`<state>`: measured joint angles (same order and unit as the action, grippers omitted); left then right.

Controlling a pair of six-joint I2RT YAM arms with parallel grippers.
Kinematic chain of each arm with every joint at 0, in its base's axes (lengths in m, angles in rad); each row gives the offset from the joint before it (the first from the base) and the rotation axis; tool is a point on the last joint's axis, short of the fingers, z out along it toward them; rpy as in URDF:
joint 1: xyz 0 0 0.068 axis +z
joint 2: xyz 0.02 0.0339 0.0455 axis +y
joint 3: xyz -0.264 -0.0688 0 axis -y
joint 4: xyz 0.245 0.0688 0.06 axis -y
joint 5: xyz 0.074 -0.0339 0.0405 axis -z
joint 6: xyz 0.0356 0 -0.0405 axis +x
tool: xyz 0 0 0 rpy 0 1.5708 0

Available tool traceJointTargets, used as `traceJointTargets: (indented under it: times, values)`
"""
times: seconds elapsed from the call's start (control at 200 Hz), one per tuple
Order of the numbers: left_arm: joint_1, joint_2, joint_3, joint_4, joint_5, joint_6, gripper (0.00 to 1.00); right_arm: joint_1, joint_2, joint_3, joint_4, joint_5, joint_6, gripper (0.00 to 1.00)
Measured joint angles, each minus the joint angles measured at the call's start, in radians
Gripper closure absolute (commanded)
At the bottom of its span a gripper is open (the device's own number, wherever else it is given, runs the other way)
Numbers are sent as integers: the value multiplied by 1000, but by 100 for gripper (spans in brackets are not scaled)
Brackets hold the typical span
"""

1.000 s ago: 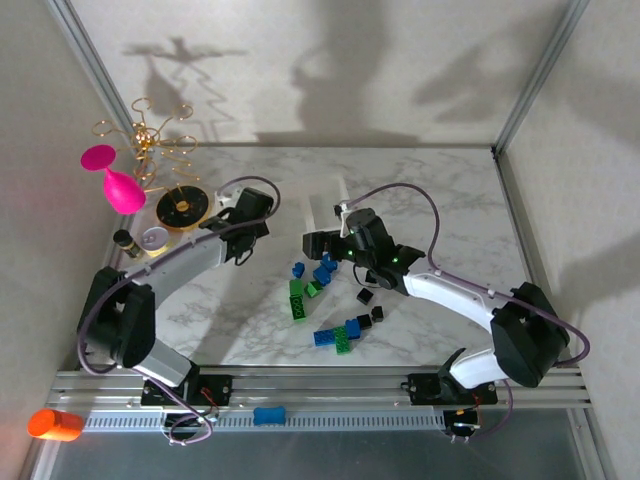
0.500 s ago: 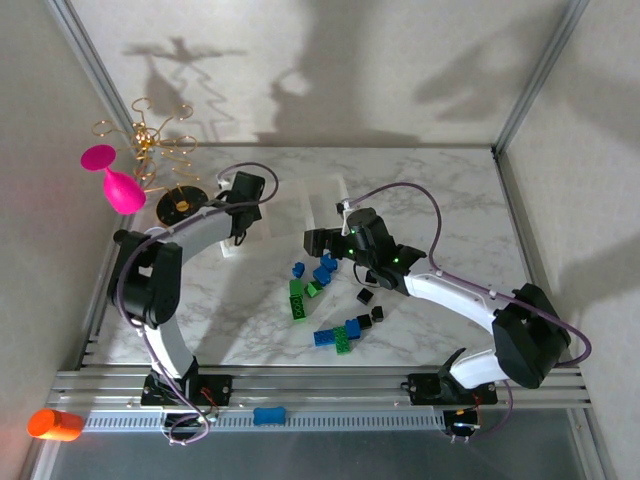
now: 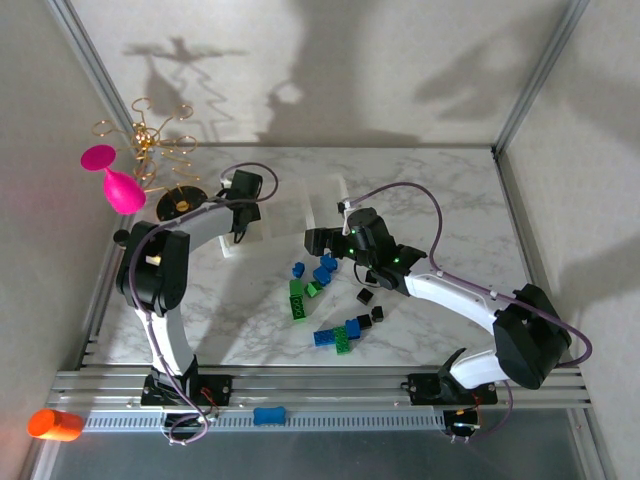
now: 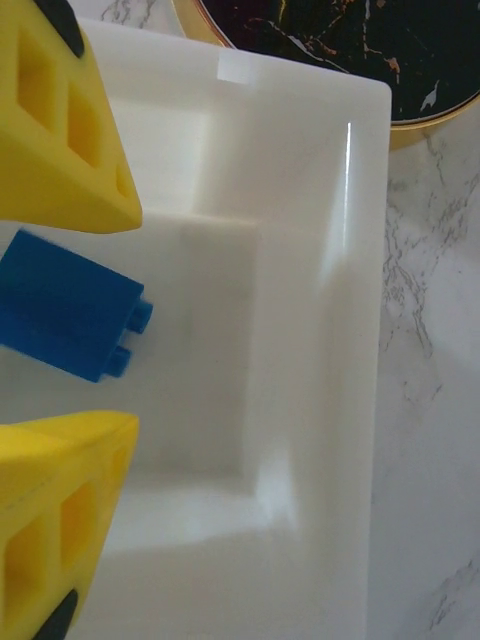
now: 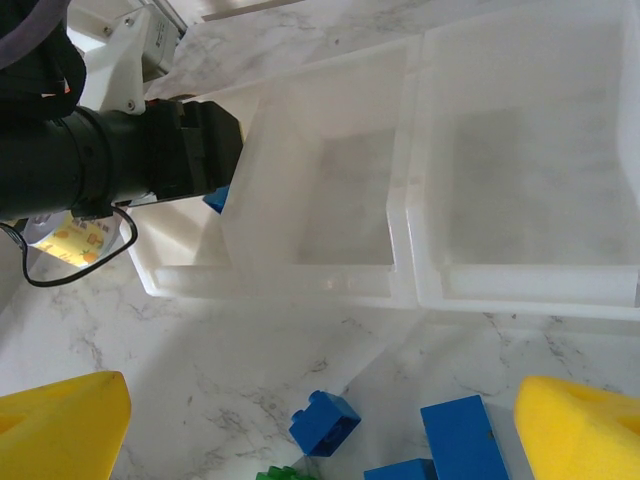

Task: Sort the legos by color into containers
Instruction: Place the lego in the container, then pick up the lego from the center of the table.

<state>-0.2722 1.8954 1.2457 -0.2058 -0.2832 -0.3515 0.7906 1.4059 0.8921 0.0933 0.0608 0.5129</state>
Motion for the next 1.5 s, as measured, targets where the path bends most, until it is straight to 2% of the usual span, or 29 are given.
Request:
traceJointTargets:
  times: [0.235, 0.451, 0.596, 0.791, 1.086, 1.502]
  values:
    - [1, -30, 18, -23, 29, -8, 49, 0, -14, 0, -10, 26, -4, 1]
    - [-24, -215, -37, -23, 87, -30, 48, 0, -18, 3, -39, 33, -3, 1]
    - [-83, -343, -92, -30, 107, -38, 48, -4, -20, 3, -60, 33, 3, 1]
    - [-189, -421, -154, -75, 172, -38, 43, -21, -28, -2, -74, 18, 34, 1]
    - [-351, -408, -207, -121, 260, -56, 43, -21, -44, -85, -75, -29, 84, 1]
    - [-399, -249, -207, -148, 292, -67, 45, -25, -74, -174, -83, -28, 170, 1]
